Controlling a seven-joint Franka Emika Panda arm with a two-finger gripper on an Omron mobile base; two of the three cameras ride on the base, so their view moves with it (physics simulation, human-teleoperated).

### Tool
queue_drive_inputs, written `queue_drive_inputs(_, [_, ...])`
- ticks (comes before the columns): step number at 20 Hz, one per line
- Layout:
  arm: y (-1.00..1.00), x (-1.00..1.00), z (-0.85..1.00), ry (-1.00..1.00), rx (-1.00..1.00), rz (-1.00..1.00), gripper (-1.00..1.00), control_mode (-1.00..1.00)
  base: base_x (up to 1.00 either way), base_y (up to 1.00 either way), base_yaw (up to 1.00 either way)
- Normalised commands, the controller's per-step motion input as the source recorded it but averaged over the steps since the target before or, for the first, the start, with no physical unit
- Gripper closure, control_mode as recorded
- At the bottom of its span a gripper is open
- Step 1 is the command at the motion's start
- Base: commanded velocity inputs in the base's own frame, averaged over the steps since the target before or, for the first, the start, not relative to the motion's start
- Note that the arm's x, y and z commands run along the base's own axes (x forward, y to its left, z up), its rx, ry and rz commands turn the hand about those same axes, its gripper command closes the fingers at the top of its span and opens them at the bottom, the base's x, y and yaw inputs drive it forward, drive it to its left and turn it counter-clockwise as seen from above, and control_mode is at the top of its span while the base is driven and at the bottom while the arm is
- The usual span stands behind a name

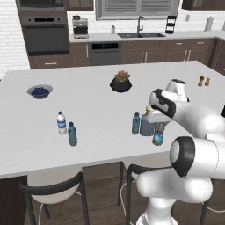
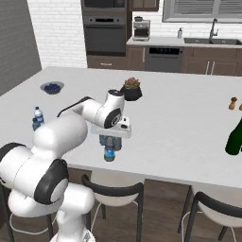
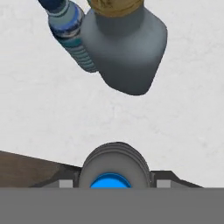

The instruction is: Move the plastic bottles in the middle to the plastics group, and the glass bottles in the middle to the glass group.

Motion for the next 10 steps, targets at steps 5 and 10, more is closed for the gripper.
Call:
queue_drive_inputs(5, [1.0, -0.35, 0.0, -0.01, -0.01, 0.05, 1.0, -1.0, 0.0, 0.0, 0.0])
queue_drive_inputs(10, [1.0, -0.04, 0.0, -0.03, 0.0, 0.06, 1.0, -1.0, 0.0, 0.0, 0.0])
